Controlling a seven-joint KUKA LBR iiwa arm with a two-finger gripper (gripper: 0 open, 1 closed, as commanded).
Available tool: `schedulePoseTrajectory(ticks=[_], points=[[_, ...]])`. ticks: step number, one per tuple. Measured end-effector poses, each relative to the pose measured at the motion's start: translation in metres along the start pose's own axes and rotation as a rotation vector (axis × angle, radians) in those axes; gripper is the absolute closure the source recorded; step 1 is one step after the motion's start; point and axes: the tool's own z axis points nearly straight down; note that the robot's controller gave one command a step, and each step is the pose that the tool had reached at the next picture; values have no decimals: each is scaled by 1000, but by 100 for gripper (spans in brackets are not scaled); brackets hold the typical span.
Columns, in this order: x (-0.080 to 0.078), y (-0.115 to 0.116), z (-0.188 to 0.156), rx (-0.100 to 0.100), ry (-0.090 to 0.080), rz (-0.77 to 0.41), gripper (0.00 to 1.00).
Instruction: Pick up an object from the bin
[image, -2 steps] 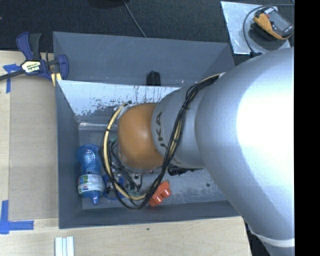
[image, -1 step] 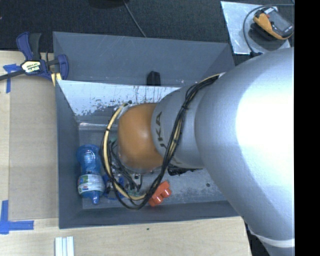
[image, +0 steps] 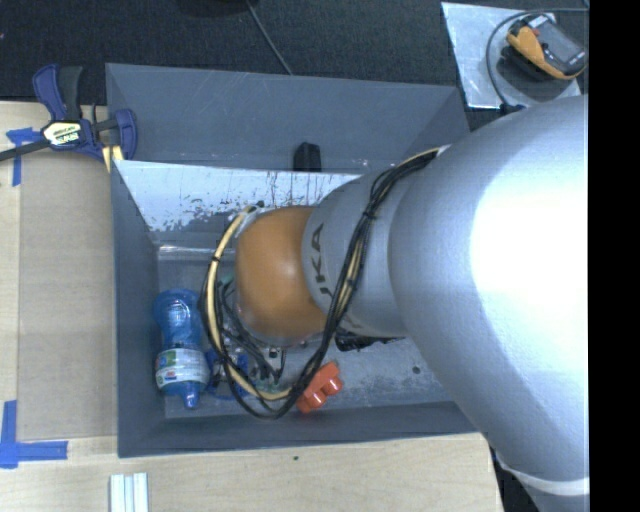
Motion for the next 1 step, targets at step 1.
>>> schedulePoseTrajectory(ticks=[1], points=[[0, 0, 0, 0, 0, 0, 100]])
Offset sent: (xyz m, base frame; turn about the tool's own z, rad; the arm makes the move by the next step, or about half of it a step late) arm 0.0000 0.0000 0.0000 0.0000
